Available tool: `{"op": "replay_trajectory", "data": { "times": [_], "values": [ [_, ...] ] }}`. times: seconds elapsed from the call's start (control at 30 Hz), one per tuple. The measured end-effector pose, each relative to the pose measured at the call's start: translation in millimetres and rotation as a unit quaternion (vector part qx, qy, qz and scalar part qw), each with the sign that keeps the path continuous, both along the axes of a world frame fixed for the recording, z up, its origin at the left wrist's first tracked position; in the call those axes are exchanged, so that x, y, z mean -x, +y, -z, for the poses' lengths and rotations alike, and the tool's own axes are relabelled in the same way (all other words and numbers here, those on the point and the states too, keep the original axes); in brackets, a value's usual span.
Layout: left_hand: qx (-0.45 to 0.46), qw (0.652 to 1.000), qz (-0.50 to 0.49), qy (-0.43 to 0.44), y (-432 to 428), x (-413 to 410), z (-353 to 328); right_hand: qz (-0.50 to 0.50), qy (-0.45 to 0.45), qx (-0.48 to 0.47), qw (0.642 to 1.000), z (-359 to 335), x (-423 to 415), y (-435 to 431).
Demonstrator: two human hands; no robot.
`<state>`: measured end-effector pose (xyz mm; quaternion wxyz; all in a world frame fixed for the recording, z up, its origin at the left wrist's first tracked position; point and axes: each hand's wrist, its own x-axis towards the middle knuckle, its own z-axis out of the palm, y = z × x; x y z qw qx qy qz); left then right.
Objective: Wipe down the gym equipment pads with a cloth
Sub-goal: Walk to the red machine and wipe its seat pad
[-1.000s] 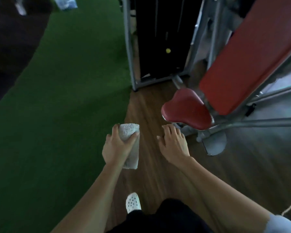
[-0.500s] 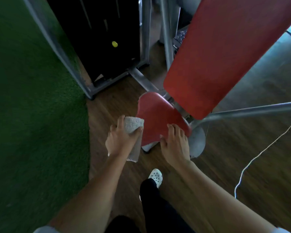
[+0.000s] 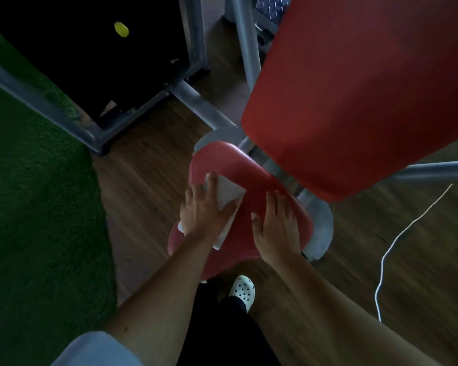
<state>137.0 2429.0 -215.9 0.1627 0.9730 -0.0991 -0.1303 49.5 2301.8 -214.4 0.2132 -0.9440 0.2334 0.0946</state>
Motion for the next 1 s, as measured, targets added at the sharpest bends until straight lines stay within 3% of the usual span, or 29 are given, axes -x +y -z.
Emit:
{"op": "replay_trajectory", "data": {
  "times": [0.23,0.4,0.57,0.67,0.77,0.87,0.93,1.0],
  "values": [
    [-0.054,0.979,0.183,-0.067,16,12,35,0.003,0.008,0.021,1.000,53,-9,-8],
    [-0.049,0.977,0.199,-0.063,4,-18,51,0.007,0.004,0.022,1.000,67,-6,-11],
    [-0.069,0.988,0.125,-0.055,-28,-87,65,0.003,0.002,0.008,1.000,70,-1,-14],
    [-0.060,0.988,0.127,-0.070,-40,-86,65,-0.005,0.000,0.005,1.000,71,1,-18],
    [-0.010,0.959,0.270,-0.083,-27,-57,63,0.008,-0.008,0.004,1.000,71,2,-21],
    [-0.020,0.923,0.375,-0.086,-9,-67,61,0.010,-0.008,-0.001,1.000,69,2,-22],
    [-0.055,0.946,0.309,-0.084,-15,-98,62,0.009,-0.008,-0.003,1.000,69,1,-21],
    [-0.086,0.982,0.162,-0.041,-34,-126,63,0.005,-0.006,-0.004,1.000,69,2,-22]
  ]
}}
